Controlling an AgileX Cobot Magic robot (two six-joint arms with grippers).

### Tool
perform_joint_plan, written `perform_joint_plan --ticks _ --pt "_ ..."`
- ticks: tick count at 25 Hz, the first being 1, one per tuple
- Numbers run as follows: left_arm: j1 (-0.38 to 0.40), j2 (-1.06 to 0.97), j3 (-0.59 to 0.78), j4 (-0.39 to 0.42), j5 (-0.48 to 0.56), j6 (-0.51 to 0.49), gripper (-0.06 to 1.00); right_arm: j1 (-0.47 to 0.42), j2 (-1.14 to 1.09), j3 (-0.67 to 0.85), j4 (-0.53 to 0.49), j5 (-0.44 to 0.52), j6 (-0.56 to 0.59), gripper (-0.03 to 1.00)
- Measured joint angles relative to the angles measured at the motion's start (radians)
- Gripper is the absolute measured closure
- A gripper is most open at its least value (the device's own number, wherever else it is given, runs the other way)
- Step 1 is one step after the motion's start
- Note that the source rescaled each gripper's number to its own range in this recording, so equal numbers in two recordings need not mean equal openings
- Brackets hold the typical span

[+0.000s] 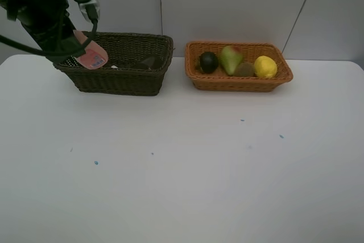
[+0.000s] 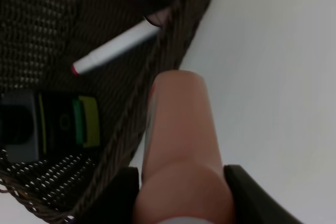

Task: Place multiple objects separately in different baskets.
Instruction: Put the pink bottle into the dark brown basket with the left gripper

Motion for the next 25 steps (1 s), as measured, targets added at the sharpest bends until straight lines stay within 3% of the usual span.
perform_joint_plan --ticks 18,25 --pt "0.000 0.463 -0.496 -0.002 0.035 -0.297 0.50 0.000 0.000 0.000 0.000 0.000 0.000 -0.03" --pt "0.000 0.584 -0.595 -0.002 0.026 -0.382 0.50 0.000 0.000 0.000 0.000 0.000 0.000 -0.03"
